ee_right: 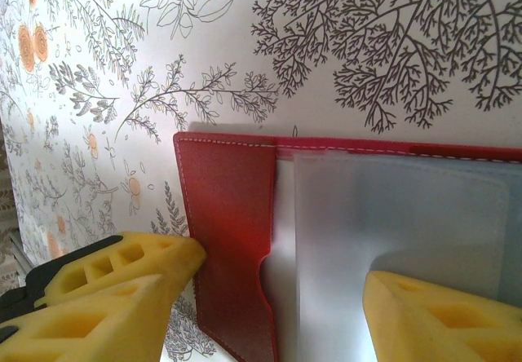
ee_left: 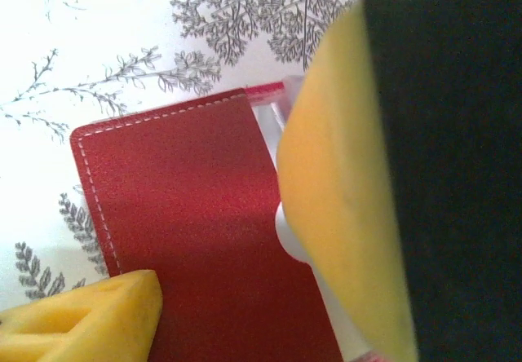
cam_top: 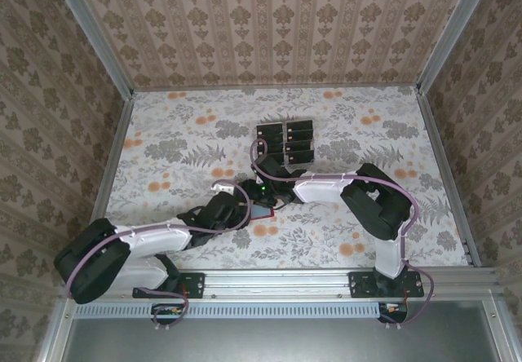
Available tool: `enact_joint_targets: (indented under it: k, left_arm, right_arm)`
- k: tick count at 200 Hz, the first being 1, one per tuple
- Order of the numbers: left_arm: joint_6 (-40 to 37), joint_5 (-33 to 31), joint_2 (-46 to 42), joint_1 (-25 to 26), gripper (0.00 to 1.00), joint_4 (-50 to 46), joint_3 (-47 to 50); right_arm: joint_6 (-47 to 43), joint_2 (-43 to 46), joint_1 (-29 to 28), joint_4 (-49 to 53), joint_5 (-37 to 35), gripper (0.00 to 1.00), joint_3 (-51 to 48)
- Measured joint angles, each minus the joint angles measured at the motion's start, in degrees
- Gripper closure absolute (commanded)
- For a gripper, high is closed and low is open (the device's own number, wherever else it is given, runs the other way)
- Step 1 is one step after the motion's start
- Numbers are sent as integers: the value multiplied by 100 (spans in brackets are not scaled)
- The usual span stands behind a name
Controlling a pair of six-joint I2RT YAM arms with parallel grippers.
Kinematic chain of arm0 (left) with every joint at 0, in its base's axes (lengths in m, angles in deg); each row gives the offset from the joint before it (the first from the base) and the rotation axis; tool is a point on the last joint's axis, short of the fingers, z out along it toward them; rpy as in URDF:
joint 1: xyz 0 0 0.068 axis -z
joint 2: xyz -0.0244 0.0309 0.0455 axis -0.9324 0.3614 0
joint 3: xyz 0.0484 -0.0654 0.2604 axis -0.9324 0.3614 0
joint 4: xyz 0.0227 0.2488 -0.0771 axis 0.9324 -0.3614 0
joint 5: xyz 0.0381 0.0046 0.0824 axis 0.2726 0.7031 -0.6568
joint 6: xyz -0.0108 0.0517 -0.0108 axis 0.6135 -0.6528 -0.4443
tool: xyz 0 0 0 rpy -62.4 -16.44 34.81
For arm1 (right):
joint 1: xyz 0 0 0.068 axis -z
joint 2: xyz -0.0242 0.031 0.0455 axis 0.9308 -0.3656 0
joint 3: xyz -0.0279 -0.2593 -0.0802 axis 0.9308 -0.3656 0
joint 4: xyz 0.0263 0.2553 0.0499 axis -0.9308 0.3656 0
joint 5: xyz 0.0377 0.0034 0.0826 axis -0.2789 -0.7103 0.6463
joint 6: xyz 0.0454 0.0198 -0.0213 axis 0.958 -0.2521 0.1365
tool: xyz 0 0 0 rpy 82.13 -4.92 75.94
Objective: Put the credit cards into the card holder
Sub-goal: Flip over the card slot in the card holder.
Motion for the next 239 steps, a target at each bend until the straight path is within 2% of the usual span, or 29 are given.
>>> enact_joint_targets:
  k: [54, 122, 239]
  left_arm:
    - [4, -210, 448, 4, 30, 345, -133]
    - [22, -321, 557, 15, 32, 461, -142]
    - [22, -352, 636, 37, 32, 533, -179]
  right_arm:
    - [-31, 63, 96, 66, -7, 34, -2]
    - [-358, 863, 372, 459, -398, 34, -203]
    - [-483, 518, 393, 551, -509, 34, -339]
